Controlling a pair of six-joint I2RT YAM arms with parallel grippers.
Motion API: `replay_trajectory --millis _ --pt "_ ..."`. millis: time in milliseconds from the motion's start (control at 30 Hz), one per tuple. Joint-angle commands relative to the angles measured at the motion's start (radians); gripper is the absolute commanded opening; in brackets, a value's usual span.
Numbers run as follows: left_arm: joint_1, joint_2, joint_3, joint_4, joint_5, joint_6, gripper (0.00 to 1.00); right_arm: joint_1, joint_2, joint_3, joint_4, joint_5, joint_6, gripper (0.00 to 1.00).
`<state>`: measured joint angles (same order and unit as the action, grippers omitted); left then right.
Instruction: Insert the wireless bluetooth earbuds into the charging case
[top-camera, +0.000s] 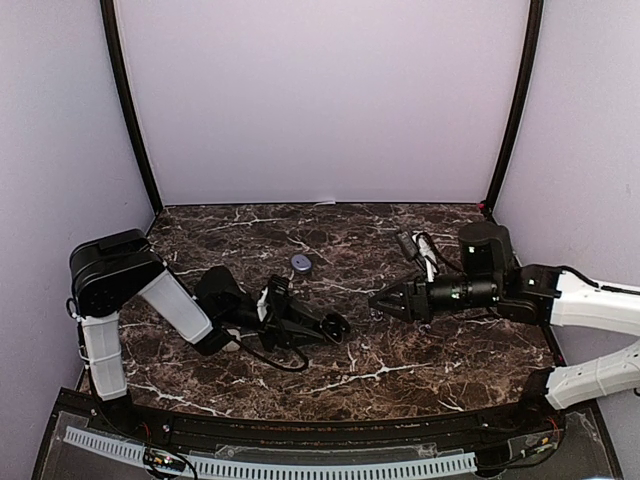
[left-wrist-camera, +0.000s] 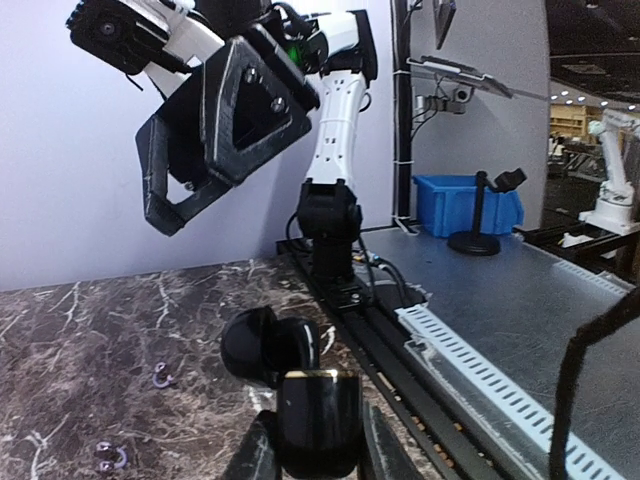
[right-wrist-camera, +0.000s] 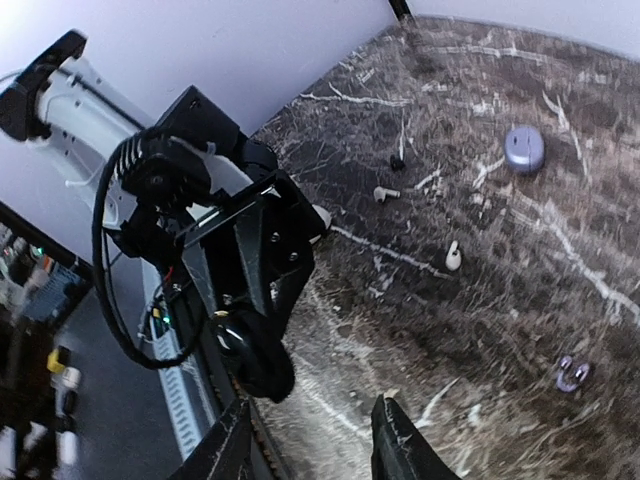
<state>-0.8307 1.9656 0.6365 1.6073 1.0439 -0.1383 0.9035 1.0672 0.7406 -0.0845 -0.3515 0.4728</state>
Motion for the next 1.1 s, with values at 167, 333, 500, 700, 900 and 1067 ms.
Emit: replay_trajectory --millis 167,333,500,700,900,1067 --pt "0.000 -0.037 0.102 0.226 0.323 -0.276 0.08 0.023 -0.171 -0.186 0.273 -0.076 -0.718 0.40" --pt "-0.005 -0.039 0.100 0.226 0.387 -0.201 0.05 0.114 -0.127 -0.117 0.153 0.026 -0.979 0.37" --pt "-0.006 -0.028 0.116 0.224 0.398 -0.200 0.05 0.214 -0.110 -0.106 0.151 0.105 -1.149 0.35" --pt "-0.005 -0.027 0.112 0.224 0.388 -0.197 0.05 0.262 -0.088 -0.081 0.127 0.150 -1.202 0.35" --pt "-0.005 -0.025 0.102 0.225 0.357 -0.203 0.06 0.284 -0.083 -0.062 0.099 0.176 -1.210 0.35" --pt "-0.005 -0.031 0.069 0.225 0.219 -0.280 0.07 0.310 -0.075 -0.059 0.101 0.227 -1.229 0.35"
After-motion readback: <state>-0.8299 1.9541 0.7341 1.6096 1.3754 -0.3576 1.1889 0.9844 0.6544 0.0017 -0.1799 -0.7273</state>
